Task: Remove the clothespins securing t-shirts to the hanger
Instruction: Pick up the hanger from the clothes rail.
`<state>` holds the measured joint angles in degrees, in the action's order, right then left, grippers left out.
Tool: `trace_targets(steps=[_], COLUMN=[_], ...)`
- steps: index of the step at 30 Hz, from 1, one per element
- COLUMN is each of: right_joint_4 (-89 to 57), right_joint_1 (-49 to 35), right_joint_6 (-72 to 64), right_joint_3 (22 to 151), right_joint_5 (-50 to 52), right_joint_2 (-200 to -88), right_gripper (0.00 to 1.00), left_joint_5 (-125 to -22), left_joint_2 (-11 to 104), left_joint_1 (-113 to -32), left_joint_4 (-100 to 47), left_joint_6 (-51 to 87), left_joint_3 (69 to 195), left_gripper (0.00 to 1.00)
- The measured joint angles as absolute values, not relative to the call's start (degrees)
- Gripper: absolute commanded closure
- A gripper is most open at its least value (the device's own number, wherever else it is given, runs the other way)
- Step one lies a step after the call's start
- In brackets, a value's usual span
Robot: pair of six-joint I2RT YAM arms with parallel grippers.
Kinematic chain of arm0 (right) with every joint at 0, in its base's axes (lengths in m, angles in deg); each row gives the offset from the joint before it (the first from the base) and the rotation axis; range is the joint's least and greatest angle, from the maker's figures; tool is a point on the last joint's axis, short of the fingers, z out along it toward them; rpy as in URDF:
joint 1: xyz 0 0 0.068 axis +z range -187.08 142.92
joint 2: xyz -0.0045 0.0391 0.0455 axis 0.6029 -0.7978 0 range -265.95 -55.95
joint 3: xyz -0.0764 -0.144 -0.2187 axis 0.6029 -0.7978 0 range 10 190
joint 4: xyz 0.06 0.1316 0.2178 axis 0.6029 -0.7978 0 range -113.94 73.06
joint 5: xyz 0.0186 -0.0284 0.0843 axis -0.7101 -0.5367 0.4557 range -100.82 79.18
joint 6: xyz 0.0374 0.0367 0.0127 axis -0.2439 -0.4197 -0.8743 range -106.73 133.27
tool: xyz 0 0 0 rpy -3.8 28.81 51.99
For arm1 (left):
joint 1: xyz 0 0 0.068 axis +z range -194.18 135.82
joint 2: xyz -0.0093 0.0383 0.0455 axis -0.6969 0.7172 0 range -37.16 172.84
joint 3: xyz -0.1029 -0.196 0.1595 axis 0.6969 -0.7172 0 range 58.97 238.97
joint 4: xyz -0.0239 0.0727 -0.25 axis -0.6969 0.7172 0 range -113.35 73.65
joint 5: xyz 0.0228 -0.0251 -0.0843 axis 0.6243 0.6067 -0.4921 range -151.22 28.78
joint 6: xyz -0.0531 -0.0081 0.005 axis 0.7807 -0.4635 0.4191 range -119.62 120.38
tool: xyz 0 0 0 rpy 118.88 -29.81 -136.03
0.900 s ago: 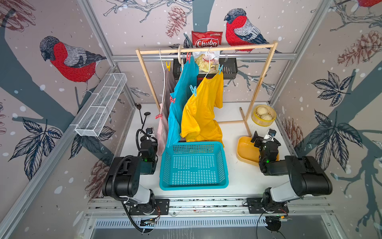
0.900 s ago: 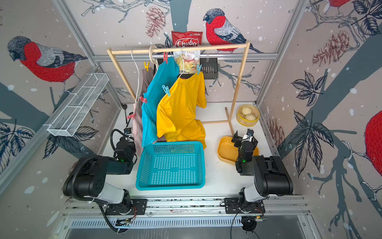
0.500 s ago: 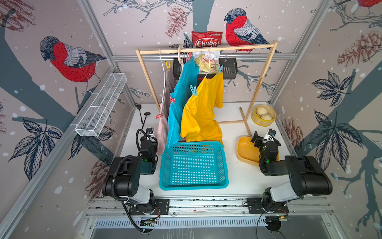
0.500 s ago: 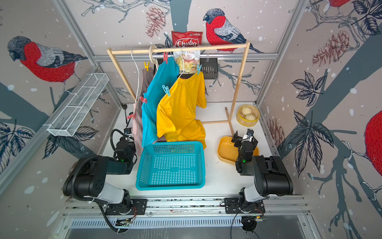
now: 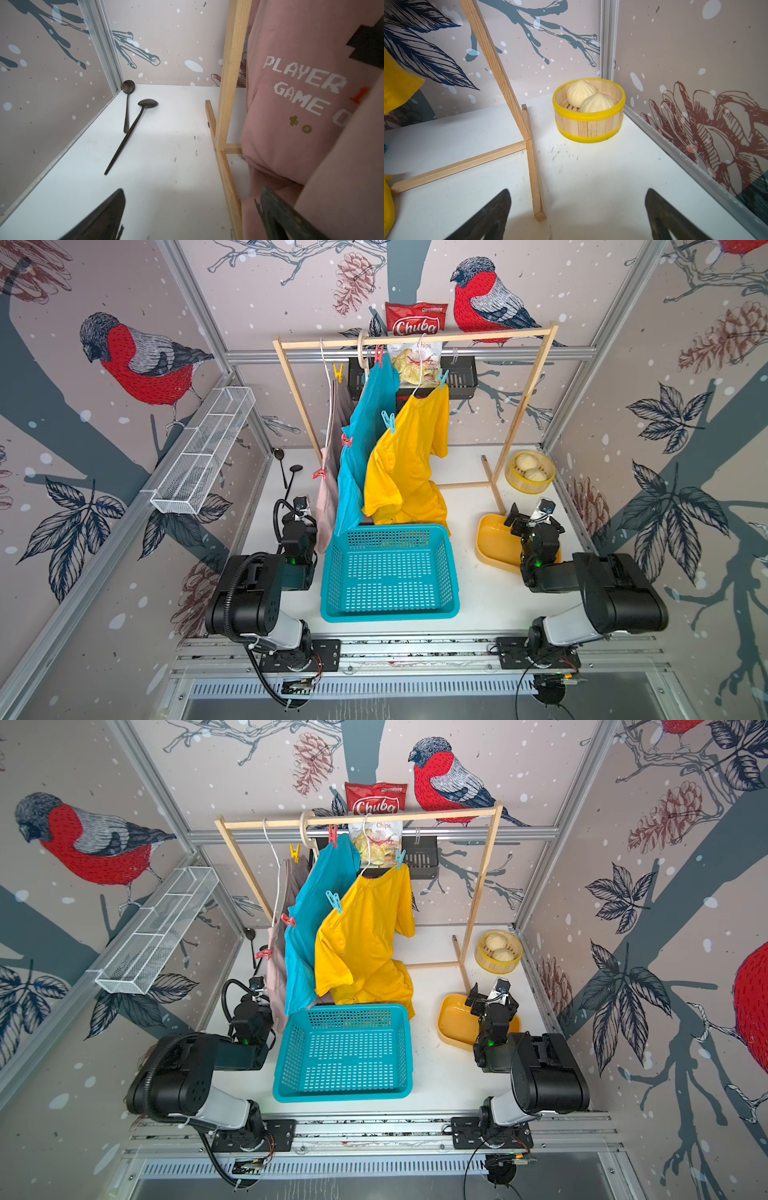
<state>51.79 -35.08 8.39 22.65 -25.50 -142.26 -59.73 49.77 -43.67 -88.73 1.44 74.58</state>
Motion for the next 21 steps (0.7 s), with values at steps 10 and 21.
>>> trace_targets(steps=[10, 21], right_joint_4=[51.8, 33.6], right_joint_1=[-35.2, -35.1], right_joint_6=[8.4, 6.4], right_joint_3=[22.6, 35.9], right_joint_5=[-25.5, -27.0], right_joint_2=[-142.3, -134.6], right_gripper=[0.00, 0.00], left_joint_5=[-59.7, -53.6], left_joint_2=[49.8, 38.1], left_joint_1=[-43.7, -43.6], left_joint_4=[-88.7, -77.3], left_joint_6=[1.4, 3.6], left_joint_3=[74.6, 78.9], left_gripper=[0.01, 0.01])
